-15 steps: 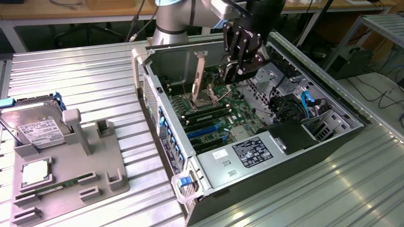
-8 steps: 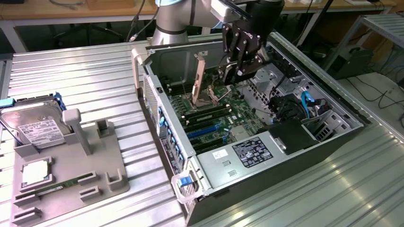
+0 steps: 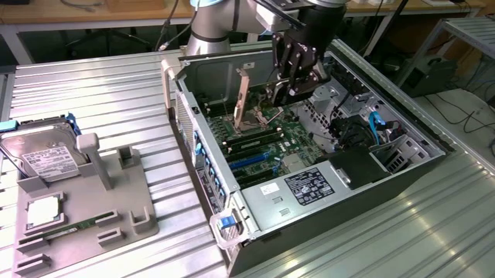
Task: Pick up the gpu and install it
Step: 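Insert the gpu into the slot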
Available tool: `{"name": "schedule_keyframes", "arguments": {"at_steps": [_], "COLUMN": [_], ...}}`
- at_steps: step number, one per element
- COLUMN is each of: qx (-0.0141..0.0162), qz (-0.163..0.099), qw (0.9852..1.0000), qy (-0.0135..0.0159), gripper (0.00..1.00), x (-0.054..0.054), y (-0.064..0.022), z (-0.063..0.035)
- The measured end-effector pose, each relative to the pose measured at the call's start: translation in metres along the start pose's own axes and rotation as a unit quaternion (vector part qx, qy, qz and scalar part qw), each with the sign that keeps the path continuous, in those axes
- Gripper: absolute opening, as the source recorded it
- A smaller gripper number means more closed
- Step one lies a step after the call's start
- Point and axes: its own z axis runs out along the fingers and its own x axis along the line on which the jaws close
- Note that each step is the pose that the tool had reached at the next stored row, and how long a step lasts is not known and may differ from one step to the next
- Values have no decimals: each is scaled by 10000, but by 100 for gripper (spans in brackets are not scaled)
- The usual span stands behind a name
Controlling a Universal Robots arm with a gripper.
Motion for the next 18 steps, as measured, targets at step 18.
{"name": "schedule_keyframes", "arguments": {"at_steps": [18], "qx": [0], "qz": [11], "qw": [10000], "qy": [4], "gripper": [28], "x": [53], "y": [4], "z": [152]}}
